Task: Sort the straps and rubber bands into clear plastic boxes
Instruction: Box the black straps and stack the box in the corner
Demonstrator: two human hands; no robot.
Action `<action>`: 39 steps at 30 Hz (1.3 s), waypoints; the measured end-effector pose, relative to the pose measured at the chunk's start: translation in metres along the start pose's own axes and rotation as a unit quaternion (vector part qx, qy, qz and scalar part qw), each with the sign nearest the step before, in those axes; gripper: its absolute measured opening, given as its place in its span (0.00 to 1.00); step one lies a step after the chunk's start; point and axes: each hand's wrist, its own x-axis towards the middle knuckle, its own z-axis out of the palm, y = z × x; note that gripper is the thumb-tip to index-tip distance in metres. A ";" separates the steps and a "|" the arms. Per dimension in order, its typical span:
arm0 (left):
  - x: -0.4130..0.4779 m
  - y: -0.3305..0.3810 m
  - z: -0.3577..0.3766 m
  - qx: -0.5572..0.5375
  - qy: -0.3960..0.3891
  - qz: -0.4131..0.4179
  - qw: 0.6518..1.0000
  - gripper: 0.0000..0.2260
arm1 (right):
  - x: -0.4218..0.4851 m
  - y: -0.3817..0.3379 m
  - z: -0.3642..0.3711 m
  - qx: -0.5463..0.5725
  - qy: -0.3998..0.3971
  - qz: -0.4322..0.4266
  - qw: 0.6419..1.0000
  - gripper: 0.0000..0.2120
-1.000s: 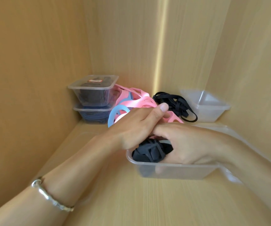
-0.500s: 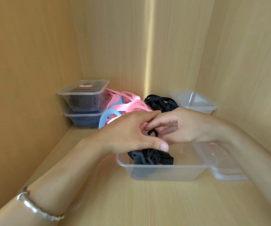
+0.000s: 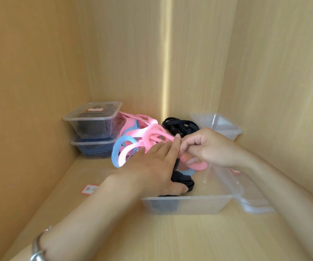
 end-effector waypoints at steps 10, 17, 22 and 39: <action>-0.001 0.000 -0.004 -0.012 0.027 -0.026 0.999 0.42 | 0.035 0.004 -0.046 -0.037 0.161 0.059 0.984 0.15; -0.001 -0.005 -0.003 -0.057 0.047 -0.013 0.997 0.40 | 0.094 0.032 -0.039 -0.130 0.086 0.161 0.974 0.11; 0.001 -0.006 -0.006 -0.084 0.022 -0.015 0.996 0.39 | 0.101 0.039 -0.028 -0.147 0.087 0.169 0.971 0.17; 0.050 -0.039 -0.087 -0.112 -0.107 -0.085 0.984 0.26 | 0.106 0.046 -0.014 -0.263 0.085 0.171 0.946 0.09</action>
